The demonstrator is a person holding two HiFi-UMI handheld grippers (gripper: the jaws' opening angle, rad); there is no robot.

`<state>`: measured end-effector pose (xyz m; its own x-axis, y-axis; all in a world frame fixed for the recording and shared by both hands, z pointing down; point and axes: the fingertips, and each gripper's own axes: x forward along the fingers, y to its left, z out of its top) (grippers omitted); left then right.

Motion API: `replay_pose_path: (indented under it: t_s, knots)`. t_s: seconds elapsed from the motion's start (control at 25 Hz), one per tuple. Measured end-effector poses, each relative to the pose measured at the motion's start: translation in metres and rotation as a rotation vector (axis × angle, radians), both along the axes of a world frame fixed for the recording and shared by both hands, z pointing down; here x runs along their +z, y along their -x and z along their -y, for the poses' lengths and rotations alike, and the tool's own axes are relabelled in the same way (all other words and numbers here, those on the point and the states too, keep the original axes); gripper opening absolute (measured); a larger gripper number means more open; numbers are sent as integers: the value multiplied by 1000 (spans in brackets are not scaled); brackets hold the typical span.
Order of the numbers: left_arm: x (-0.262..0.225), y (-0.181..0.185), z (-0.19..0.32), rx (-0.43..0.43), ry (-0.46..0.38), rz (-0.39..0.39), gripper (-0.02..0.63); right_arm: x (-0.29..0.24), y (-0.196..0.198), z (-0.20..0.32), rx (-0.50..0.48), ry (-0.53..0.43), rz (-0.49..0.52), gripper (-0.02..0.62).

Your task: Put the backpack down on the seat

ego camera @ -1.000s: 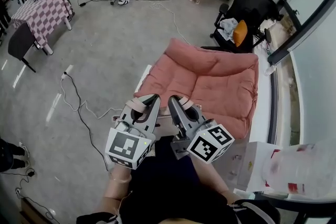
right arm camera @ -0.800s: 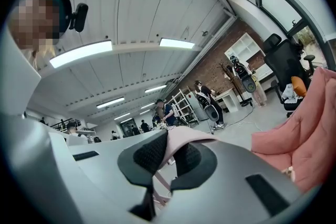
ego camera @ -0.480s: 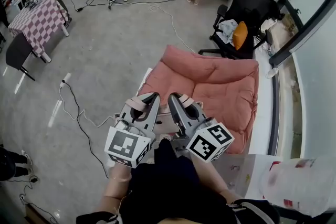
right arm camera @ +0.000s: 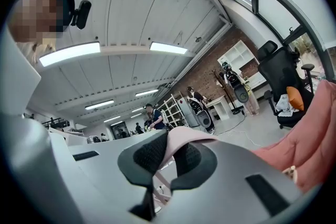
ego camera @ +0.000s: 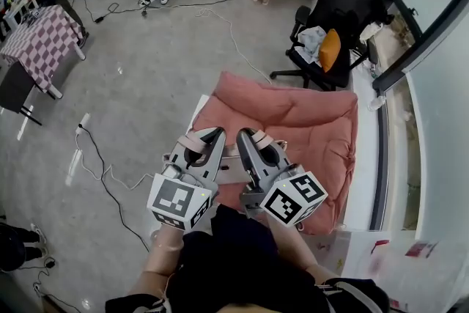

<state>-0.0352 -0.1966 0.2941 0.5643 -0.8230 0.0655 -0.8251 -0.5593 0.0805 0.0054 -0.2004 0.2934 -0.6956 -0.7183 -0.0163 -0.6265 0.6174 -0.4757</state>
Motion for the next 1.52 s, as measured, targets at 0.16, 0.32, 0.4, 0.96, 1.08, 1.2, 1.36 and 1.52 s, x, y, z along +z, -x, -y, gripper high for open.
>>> replay_pose_path:
  t_s: [0.16, 0.32, 0.4, 0.96, 1.08, 1.2, 1.36, 1.52]
  knots:
    - [7, -14, 30, 23, 12, 3, 17, 7, -14, 29, 22, 10, 2, 46]
    - [14, -27, 58, 39, 25, 1, 18, 14, -27, 56, 39, 30, -3, 46]
    - [17, -34, 72, 45, 30, -1, 18, 19, -34, 69, 43, 35, -4, 46]
    - [64, -71, 146, 49, 133, -85, 18, 67, -73, 140, 40, 118, -12, 46]
    - [75, -78, 158, 53, 146, -79, 18, 79, -80, 152, 46, 140, -11, 46]
    - [88, -83, 164, 59, 175, -90, 17, 94, -84, 159, 51, 156, -31, 46]
    - [107, -79, 170, 62, 220, -121, 18, 116, -79, 162, 44, 156, -81, 46]
    - [128, -72, 175, 67, 250, -111, 17, 138, -70, 165, 36, 184, -101, 46]
